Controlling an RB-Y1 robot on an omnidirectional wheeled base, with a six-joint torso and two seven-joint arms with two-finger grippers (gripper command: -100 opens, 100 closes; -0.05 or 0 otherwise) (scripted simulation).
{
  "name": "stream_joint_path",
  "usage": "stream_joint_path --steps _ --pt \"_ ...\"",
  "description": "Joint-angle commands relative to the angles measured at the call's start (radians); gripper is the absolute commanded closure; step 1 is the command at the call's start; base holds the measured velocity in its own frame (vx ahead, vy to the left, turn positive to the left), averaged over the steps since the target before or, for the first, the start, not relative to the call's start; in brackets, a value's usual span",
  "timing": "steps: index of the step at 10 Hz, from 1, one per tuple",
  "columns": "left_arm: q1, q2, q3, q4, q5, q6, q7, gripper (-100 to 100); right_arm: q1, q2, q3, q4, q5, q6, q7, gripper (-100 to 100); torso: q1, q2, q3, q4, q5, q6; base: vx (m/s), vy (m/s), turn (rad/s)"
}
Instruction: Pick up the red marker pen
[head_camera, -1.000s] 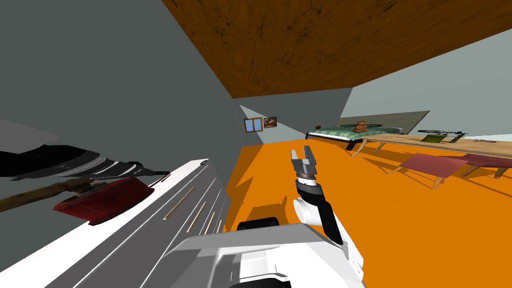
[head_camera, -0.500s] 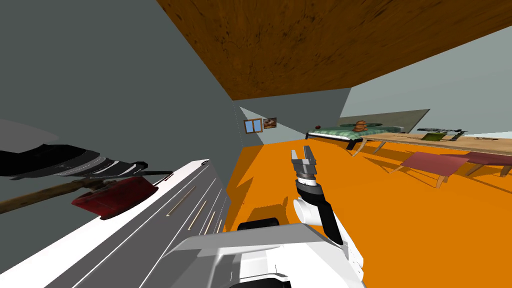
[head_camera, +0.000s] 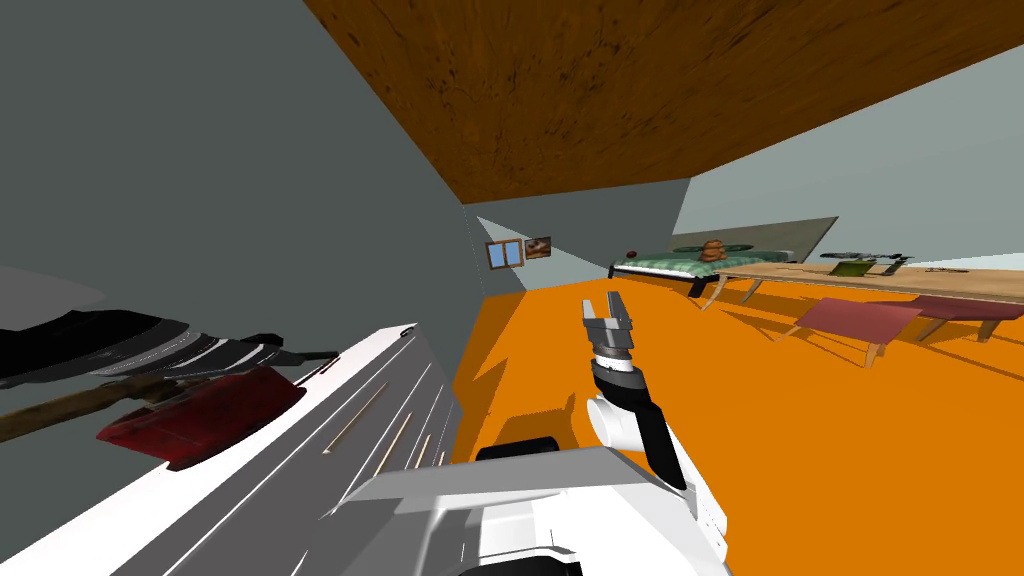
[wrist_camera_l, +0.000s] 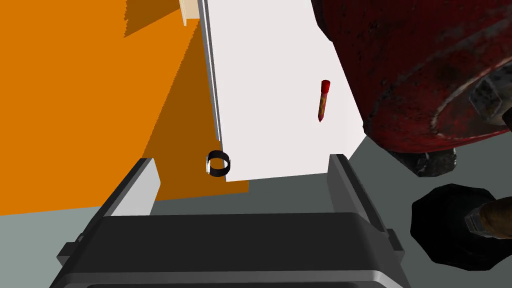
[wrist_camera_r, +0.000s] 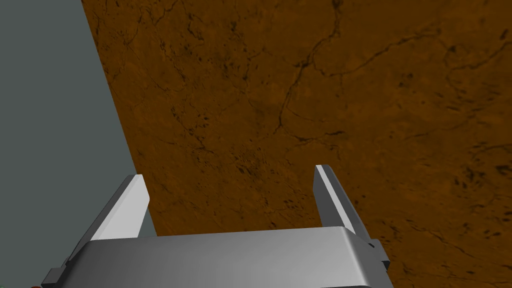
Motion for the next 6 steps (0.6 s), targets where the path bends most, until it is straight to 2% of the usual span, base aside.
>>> stream_joint_path --steps 1,2,3,4,6 --pt "0.016 -0.028 -0.008 -0.003 -0.009 -0.011 -0.002 -100 0.0 0.0 0.0 0.0 0.0 0.0 0.0 0 0.0 0.0 0.0 0.0 0.0 0.0 0.176 0.145 -0.073" --pt "0.005 -0.015 -0.01 -0.002 -0.005 -0.008 -0.002 -100 0.0 0.0 0.0 0.0 0.0 0.0 0.0 0 0.0 -0.003 -0.001 -0.001 0.0 0.0 0.083 0.069 -0.016" --pt "0.005 -0.017 -0.011 -0.003 -0.006 -0.01 -0.002 0 0.0 0.0 0.0 0.0 0.0 0.0 0.0 0 -0.004 0.001 0.0 0.0 -0.001 0.0 0.012 0.014 0.0" --pt "-0.021 0.019 -0.007 0.015 0.005 -0.009 0.002 -100 0.0 0.0 0.0 0.0 0.0 0.0 0.0 0 -0.008 0.005 0.003 0.001 -0.002 0.0 -0.104 -0.092 0.088" --pt "-0.041 0.046 -0.005 0.029 0.013 -0.008 0.005 -100 0.0 0.001 0.001 0.0 0.0 0.0 0.0 0 -0.023 0.017 0.01 0.004 -0.006 0.0 -0.168 -0.178 0.074"
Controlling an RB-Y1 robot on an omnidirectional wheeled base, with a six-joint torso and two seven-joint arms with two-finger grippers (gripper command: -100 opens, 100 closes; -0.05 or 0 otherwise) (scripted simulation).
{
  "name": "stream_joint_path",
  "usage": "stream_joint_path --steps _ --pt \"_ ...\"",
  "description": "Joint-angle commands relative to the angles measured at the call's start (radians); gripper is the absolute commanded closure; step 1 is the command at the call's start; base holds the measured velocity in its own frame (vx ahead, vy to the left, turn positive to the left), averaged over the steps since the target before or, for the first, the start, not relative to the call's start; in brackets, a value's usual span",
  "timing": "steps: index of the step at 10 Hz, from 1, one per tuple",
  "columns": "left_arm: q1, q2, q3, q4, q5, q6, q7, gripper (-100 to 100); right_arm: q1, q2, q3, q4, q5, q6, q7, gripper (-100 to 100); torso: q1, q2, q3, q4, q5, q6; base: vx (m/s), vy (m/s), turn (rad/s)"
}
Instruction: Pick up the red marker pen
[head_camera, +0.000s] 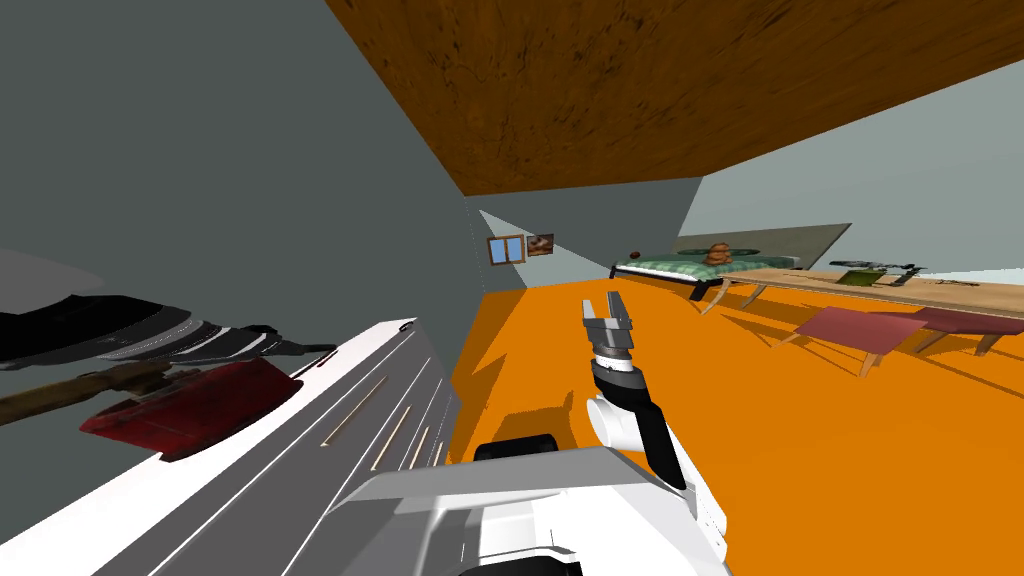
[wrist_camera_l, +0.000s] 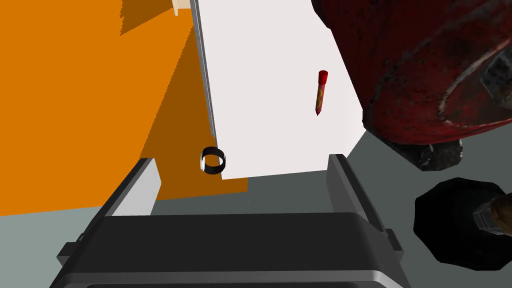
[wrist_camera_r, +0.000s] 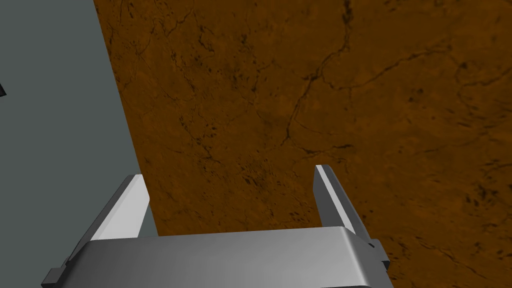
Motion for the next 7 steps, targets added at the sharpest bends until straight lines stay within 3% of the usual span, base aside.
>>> stream_joint_path --steps 1,2,3,7 --pt "-0.016 0.03 0.007 0.028 0.008 -0.01 0.006 -100 0.0 0.0 0.0 0.0 0.0 0.0 0.0 0 0.0 0.0 0.0 0.0 0.0 0.0 -0.145 -0.183 0.072" --pt "-0.007 0.013 0.004 0.031 0.004 -0.013 0.001 -100 0.0 0.0 0.0 0.0 0.0 0.0 0.0 0 -0.001 0.0 0.0 0.0 0.0 0.0 -0.061 -0.085 0.023" --pt "-0.007 0.014 0.005 0.036 0.004 -0.018 0.002 100 0.0 0.0 0.0 0.0 0.0 0.0 0.0 0 0.005 -0.004 -0.002 -0.001 0.001 0.0 -0.011 -0.016 0.0" --pt "-0.007 0.014 0.005 0.036 0.004 -0.017 0.002 100 0.0 0.0 0.0 0.0 0.0 0.0 0.0 0 0.013 -0.01 -0.006 -0.003 0.004 0.0 -0.001 -0.002 0.0"
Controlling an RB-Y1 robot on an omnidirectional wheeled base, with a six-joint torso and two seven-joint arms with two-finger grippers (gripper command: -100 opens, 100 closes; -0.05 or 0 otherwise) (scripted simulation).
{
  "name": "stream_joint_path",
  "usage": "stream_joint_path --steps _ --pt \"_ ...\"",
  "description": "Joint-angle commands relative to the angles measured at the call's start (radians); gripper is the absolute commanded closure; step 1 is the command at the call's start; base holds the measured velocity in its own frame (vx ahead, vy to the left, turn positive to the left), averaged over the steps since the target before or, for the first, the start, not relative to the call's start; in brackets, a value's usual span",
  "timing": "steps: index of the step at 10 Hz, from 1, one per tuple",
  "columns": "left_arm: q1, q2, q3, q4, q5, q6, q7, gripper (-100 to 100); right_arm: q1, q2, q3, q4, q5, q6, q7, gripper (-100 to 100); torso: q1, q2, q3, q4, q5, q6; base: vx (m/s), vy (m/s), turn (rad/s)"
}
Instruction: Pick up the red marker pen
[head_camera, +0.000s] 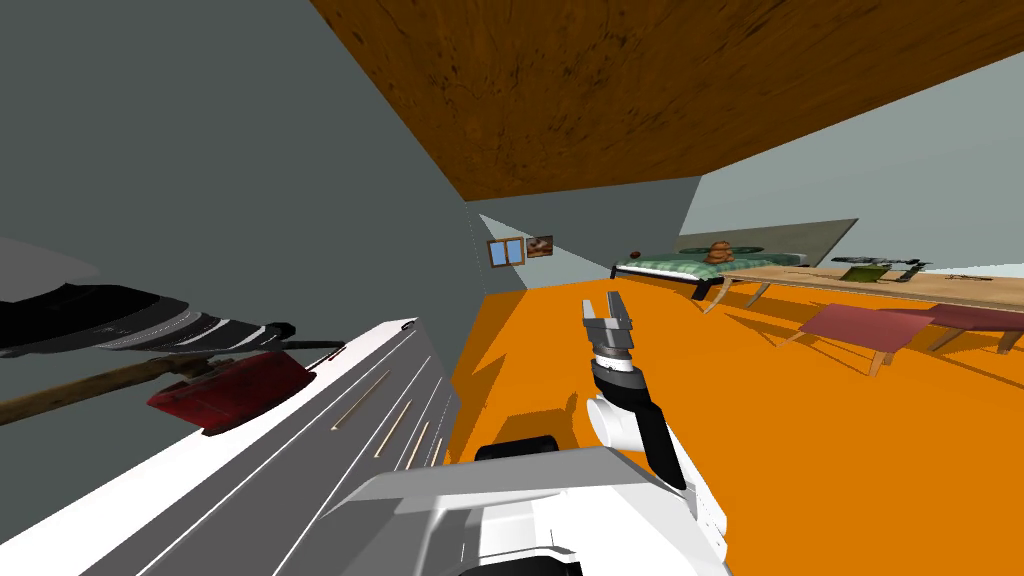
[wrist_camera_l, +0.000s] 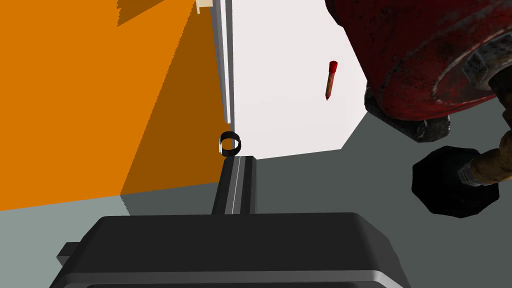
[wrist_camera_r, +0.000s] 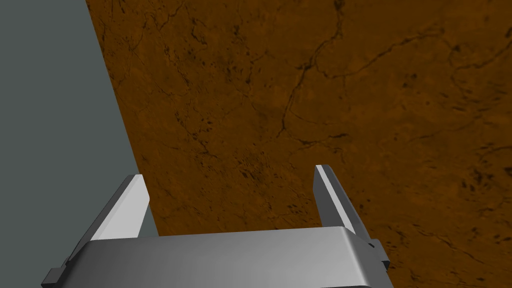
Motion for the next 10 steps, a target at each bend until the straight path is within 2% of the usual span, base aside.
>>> stream_joint_path --steps 1,2,7,8,9,10 --pt "0.0 0.0 0.0 0.0 0.0 0.0 0.0 0 0.0 0.0 0.0 0.0 0.0 0.0 0.0 0 0.0 0.0 0.0 0.0 0.0 0.0 0.0 0.0 0.0" --pt "0.017 -0.029 -0.007 -0.01 -0.009 -0.003 -0.004 -100 0.0 0.0 0.0 0.0 0.0 0.0 0.0 0 0.0 0.0 0.0 0.0 0.0 0.0 0.062 0.093 -0.08" --pt "0.056 -0.1 -0.022 -0.033 -0.031 -0.008 -0.015 -100 0.0 0.0 0.0 0.0 0.0 0.0 0.0 0 0.011 -0.01 -0.006 -0.003 0.003 0.0 0.136 0.132 -0.062" --pt "0.055 -0.09 -0.015 -0.03 -0.029 -0.006 -0.012 -100 0.0 0.0 0.0 0.0 0.0 0.0 0.0 0 0.01 -0.009 -0.005 -0.002 0.003 0.0 0.044 0.053 -0.013" --pt "0.057 -0.092 -0.014 -0.028 -0.03 -0.008 -0.012 0 0.0 0.0 0.0 0.0 0.0 0.0 0.0 0 0.005 -0.005 -0.004 -0.002 0.002 0.0 0.009 0.012 -0.001" --pt "0.031 -0.057 -0.01 -0.01 -0.018 -0.007 -0.008 -100 0.0 0.0 0.0 0.0 0.0 0.0 0.0 0 0.002 -0.003 -0.002 -0.001 0.001 0.0 -0.088 -0.097 0.086"
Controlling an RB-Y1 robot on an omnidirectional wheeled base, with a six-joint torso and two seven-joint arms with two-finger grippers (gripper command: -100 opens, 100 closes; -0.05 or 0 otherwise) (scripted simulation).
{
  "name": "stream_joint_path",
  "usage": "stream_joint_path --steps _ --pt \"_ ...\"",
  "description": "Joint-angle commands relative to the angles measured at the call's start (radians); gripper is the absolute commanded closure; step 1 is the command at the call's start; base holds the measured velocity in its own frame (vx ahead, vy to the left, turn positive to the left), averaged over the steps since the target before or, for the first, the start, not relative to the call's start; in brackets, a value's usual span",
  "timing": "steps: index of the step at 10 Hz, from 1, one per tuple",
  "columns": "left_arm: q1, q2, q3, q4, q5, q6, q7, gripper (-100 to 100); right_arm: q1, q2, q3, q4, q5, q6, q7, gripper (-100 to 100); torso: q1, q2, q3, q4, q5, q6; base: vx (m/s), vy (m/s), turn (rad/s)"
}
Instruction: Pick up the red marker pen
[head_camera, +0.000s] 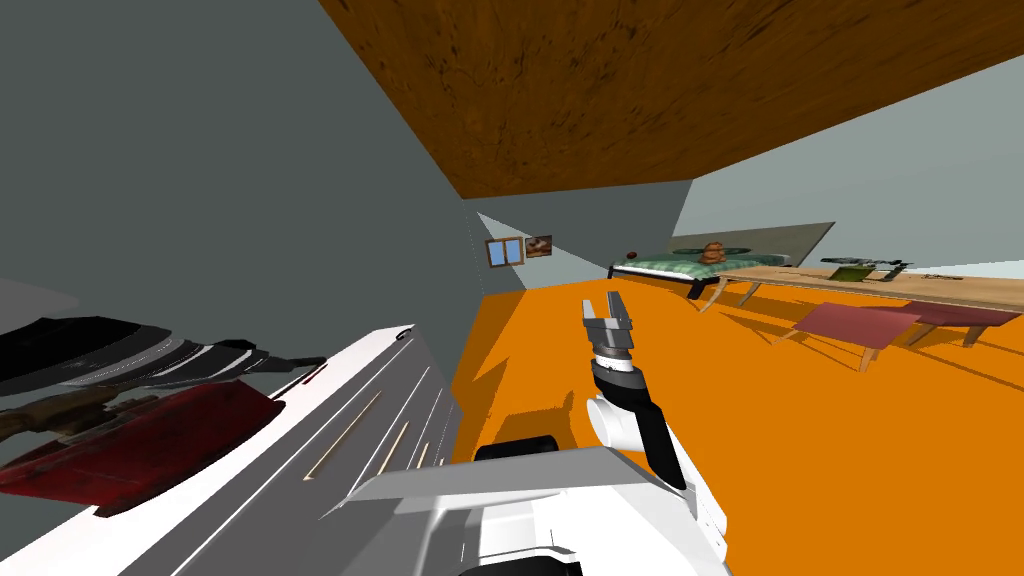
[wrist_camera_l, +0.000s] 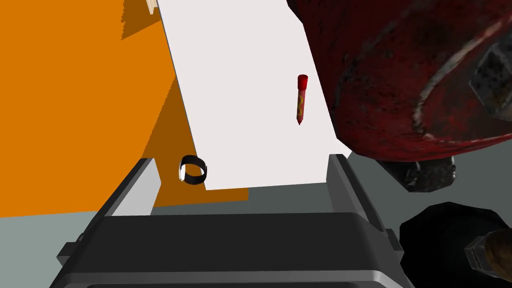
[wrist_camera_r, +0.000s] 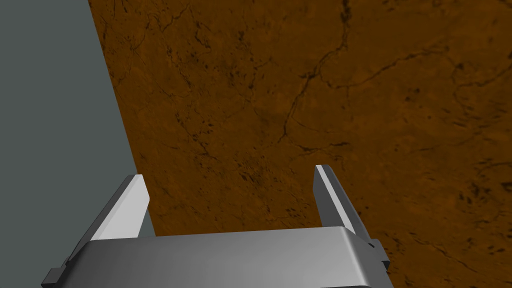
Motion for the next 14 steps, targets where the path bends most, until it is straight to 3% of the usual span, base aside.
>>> stream_joint_path --steps 1,4,5,6,10,11,12,14 --pt "-0.015 0.027 0.006 0.023 0.008 -0.007 0.007 -100 0.0 0.0 0.0 0.0 0.0 0.0 0.0 0 0.0 0.0 0.0 0.0 0.0 0.0 -0.186 -0.214 0.071" --pt "-0.048 0.071 0.012 0.045 0.021 -0.006 0.012 -100 0.0 0.0 0.0 0.0 0.0 0.0 0.0 0 -0.004 0.005 0.004 0.002 -0.002 0.0 -0.132 -0.127 0.063" --pt "-0.024 0.056 0.024 0.063 0.016 -0.021 0.013 -100 0.0 0.0 0.0 0.0 0.0 0.0 0.0 0 -0.004 0.006 0.004 0.002 -0.001 0.0 -0.063 -0.055 0.011" --pt "-0.022 0.058 0.028 0.066 0.017 -0.022 0.016 100 0.0 0.0 0.0 0.0 0.0 0.0 0.0 0 0.0 0.002 0.002 0.001 -0.001 0.0 -0.01 -0.011 0.0" --pt "-0.023 0.058 0.027 0.066 0.017 -0.022 0.016 100 0.0 0.0 0.0 0.0 0.0 0.0 0.0 0 0.006 -0.003 -0.002 -0.001 0.001 0.0 -0.001 -0.001 0.0" --pt "-0.023 0.058 0.027 0.066 0.017 -0.022 0.016 0 0.0 0.0 0.0 0.0 0.0 0.0 0.0 0 0.006 -0.004 -0.002 -0.001 0.001 0.0 0.0 0.0 0.0" --pt "-0.01 0.03 0.021 0.057 0.008 -0.022 0.011 -100 0.0 0.0 0.0 0.0 0.0 0.0 0.0 0 0.006 -0.004 -0.002 -0.001 0.001 0.0 0.071 0.05 -0.069" --pt "0.007 -0.003 0.013 0.045 -0.003 -0.024 0.006 -100 0.0 0.0 0.0 0.0 0.0 0.0 0.0 0 0.013 -0.011 -0.006 -0.003 0.003 0.0 0.141 0.124 -0.086"
